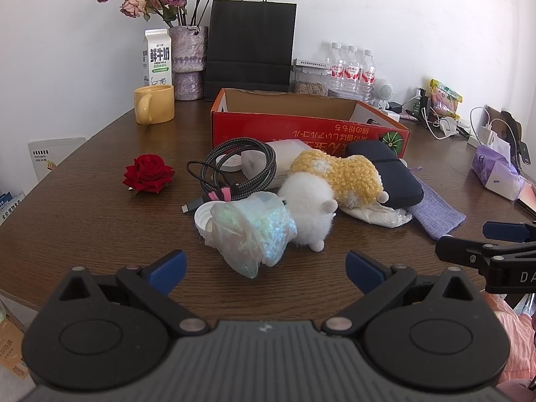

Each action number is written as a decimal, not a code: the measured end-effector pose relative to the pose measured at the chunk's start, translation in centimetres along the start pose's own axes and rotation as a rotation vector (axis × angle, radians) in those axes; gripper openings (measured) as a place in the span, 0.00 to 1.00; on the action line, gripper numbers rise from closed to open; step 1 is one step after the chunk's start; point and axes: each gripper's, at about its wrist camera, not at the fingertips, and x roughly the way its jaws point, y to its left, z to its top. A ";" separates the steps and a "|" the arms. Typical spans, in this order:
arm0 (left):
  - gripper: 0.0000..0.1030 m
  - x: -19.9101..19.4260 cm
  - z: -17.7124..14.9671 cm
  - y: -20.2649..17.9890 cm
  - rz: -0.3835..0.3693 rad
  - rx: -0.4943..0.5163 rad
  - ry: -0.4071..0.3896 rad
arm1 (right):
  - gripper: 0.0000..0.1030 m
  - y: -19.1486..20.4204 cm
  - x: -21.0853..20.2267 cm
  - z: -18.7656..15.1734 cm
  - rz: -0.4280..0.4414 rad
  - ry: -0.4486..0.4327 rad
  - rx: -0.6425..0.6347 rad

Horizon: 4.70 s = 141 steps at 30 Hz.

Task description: Organize objects

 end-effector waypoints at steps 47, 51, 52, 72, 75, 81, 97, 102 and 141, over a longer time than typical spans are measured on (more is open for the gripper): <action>1.00 3.4 1.4 1.0 0.060 -0.060 -0.011 | 0.27 -2.2 3.1 -1.2 -0.043 -0.004 0.007; 0.94 3.3 1.6 1.2 0.054 -0.070 -0.036 | 0.27 -2.2 2.9 -1.1 -0.033 -0.018 0.005; 0.85 3.3 1.6 1.2 0.043 -0.072 -0.036 | 0.27 -2.1 2.9 -1.1 -0.030 -0.020 0.005; 0.40 0.8 3.8 1.9 -0.019 -0.051 -0.129 | 0.27 -1.9 2.0 1.6 0.005 -0.129 -0.028; 0.39 0.9 5.3 1.8 -0.019 -0.032 -0.169 | 0.27 -2.0 2.4 3.0 0.002 -0.165 -0.050; 0.40 2.5 8.5 1.2 -0.029 -0.023 -0.231 | 0.27 -2.7 4.2 6.1 -0.007 -0.218 -0.058; 0.40 11.1 16.8 -2.1 -0.060 0.014 -0.286 | 0.27 -2.6 13.7 16.2 0.037 -0.252 -0.091; 0.40 15.4 19.5 -2.8 -0.028 0.025 -0.246 | 0.27 -2.7 18.0 18.9 0.048 -0.224 -0.064; 1.00 19.3 19.2 -2.2 0.024 -0.008 -0.230 | 1.00 -3.6 21.9 18.0 -0.026 -0.132 -0.064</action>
